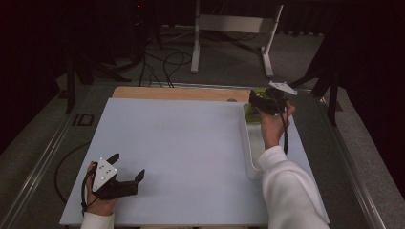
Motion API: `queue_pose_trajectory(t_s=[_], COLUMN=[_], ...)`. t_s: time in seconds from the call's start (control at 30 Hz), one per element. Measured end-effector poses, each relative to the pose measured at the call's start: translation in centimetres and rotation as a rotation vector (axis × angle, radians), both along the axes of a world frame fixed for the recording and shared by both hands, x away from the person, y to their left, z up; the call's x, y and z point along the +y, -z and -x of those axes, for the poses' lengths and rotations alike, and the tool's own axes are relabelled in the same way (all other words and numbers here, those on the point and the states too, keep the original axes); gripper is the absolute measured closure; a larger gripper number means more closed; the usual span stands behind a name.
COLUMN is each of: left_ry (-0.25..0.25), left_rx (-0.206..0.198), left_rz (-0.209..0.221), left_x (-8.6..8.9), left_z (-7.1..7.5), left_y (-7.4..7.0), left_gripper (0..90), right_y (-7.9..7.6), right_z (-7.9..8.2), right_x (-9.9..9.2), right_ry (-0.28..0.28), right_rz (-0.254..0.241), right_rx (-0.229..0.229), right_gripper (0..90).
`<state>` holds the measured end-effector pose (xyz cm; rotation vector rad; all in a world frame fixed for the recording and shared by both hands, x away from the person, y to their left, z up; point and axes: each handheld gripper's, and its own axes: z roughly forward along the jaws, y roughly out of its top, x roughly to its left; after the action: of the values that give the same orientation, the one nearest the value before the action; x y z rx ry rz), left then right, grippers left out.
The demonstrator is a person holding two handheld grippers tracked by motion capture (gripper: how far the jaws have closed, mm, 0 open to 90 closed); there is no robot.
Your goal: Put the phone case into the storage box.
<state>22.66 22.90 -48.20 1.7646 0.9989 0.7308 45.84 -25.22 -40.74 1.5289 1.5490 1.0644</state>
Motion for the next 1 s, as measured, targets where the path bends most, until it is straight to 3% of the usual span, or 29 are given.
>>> queue_pose_trajectory(t_s=[0.57,1.0], left_ry=[0.000,-0.002], left_rx=[-0.001,-0.003], left_rz=[0.002,0.003], left_x=[0.0,0.1], left_z=[0.0,0.1], left_y=[0.0,-0.1], left_gripper=[0.0,0.0], right_y=[1.4,2.2], right_z=[-1.0,-1.4], right_x=[0.3,0.8], right_ry=[0.007,0.011], right_rz=[0.026,0.049], right_rx=[0.086,0.126], right_gripper=[15.9,15.8])
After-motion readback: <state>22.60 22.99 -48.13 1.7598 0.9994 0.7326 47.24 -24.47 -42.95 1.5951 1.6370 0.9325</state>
